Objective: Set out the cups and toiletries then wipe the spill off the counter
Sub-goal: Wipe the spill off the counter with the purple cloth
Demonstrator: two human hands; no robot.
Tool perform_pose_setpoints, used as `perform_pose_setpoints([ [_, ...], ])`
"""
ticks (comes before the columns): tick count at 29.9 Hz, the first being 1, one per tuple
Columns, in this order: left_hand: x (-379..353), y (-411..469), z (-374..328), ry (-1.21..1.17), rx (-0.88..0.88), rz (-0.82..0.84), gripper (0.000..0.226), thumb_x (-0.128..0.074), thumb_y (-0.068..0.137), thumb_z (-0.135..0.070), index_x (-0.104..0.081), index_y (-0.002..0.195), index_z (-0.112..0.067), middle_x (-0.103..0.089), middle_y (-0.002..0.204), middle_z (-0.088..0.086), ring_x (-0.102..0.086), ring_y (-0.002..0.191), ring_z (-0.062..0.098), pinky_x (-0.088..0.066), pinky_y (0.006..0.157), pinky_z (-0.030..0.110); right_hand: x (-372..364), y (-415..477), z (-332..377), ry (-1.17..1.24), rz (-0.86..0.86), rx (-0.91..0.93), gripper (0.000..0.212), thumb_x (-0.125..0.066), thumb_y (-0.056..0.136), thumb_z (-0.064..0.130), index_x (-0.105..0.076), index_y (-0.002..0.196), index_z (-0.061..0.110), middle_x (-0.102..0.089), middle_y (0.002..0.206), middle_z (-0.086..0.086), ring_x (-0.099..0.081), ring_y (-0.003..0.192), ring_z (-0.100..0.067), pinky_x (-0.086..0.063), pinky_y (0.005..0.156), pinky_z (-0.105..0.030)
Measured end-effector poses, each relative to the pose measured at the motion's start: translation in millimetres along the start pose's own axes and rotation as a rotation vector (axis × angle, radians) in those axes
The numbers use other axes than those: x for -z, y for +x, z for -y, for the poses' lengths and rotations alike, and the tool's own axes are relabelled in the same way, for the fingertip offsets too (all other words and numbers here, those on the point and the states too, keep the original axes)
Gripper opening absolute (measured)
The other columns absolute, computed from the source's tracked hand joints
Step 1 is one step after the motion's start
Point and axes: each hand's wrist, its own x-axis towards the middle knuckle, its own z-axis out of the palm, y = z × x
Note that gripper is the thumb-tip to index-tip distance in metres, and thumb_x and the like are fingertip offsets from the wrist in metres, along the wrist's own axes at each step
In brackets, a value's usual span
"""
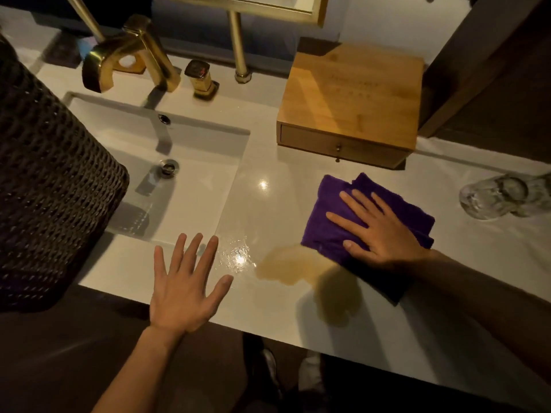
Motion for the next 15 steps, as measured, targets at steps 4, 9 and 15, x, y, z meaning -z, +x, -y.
perform_pose_setpoints([
  [4, 3.3, -0.4, -2.2, -0.014, 0.003, 0.005, 0.078, -0.017, 0.097, -0.075, -0.012, 0.163, -0.035, -0.023, 0.169, 0.002, -0.004, 0.16, 0.025, -0.001, 0.125, 0.063, -21.0, -63.0, 19.0, 0.007, -0.014, -0.472, 0.067, -0.005, 0.092, 0.067, 0.011, 0.154, 0.047, 0.006, 0.171, -0.005, 0.013, 0.155, -0.023, 0.01, 0.124, -0.045],
  [9, 5.1, -0.4, -3.8, -0.016, -0.008, -0.002, 0.079, -0.016, 0.097, -0.074, -0.011, 0.163, -0.032, -0.024, 0.169, 0.005, -0.004, 0.16, 0.027, 0.001, 0.124, 0.063, -38.9, -100.5, 104.6, 0.208, -0.278, -0.963, 0.065, -0.026, 0.097, 0.052, -0.032, 0.157, 0.028, -0.022, 0.165, -0.02, -0.018, 0.153, -0.039, -0.011, 0.122, -0.059],
  [15, 3.1, -1.1, -3.4, -0.033, -0.003, -0.018, 0.078, -0.014, 0.097, -0.075, -0.008, 0.163, -0.034, -0.025, 0.168, 0.005, -0.002, 0.16, 0.026, 0.003, 0.124, 0.062, -36.9, -58.1, 178.6, 0.426, -0.355, -1.405, 0.061, -0.038, 0.101, 0.045, -0.03, 0.159, 0.026, -0.015, 0.167, -0.021, -0.009, 0.154, -0.041, -0.006, 0.121, -0.063],
])
